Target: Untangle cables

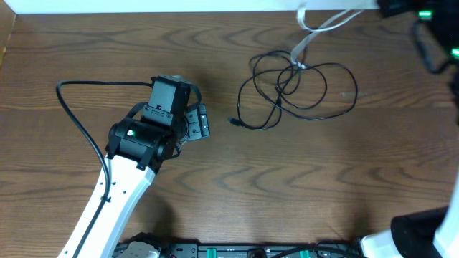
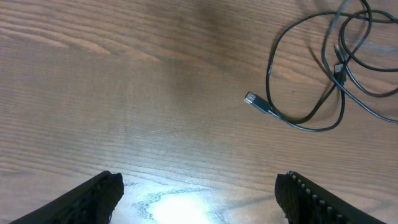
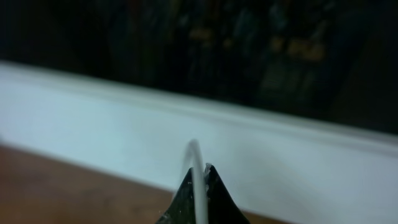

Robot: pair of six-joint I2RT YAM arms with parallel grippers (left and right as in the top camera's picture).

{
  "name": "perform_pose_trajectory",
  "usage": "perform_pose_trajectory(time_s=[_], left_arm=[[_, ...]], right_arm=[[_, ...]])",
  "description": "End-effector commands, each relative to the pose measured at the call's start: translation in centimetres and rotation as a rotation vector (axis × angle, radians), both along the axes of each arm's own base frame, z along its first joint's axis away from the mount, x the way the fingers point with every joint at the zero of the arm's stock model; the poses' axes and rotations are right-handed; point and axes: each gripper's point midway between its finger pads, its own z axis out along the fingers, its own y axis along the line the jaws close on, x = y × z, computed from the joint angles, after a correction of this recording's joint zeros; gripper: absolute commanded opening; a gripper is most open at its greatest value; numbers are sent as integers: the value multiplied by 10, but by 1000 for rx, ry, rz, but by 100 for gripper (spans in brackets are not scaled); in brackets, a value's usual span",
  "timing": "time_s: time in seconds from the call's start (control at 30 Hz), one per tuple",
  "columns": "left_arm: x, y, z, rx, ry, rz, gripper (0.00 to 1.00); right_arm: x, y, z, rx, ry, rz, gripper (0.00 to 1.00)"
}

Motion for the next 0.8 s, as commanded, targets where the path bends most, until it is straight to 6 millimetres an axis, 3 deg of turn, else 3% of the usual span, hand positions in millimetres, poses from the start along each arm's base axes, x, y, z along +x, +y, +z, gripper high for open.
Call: perform_pose_trajectory(time_s=[0.0,0.13,0.33,0.4,0.5,0.63,0.77], left_arm=[[2,0,-4,3,12,1,84],[2,0,-6,6,18,1,84],[3,0,-6,7,19,1,84],[2,0,-6,7,19,1,84],[3,0,-6,7,19,1,84],[5,-1,-5,2,8,1,84],[5,-1,-4,1,6,1,84]], right_arm=[[-4,-31,15,3,-51,-87,1],[-17,-69,37,11,-129,-201,1],[-18,-123,40,117,-138,-406,1],[-24,-162,41,192,-161,-583,1],[-39,-202,41,251,-193,-771,1],[-35,-212,26,235,-138,-797,1],[2,-215,-12,134,5,-753,1]])
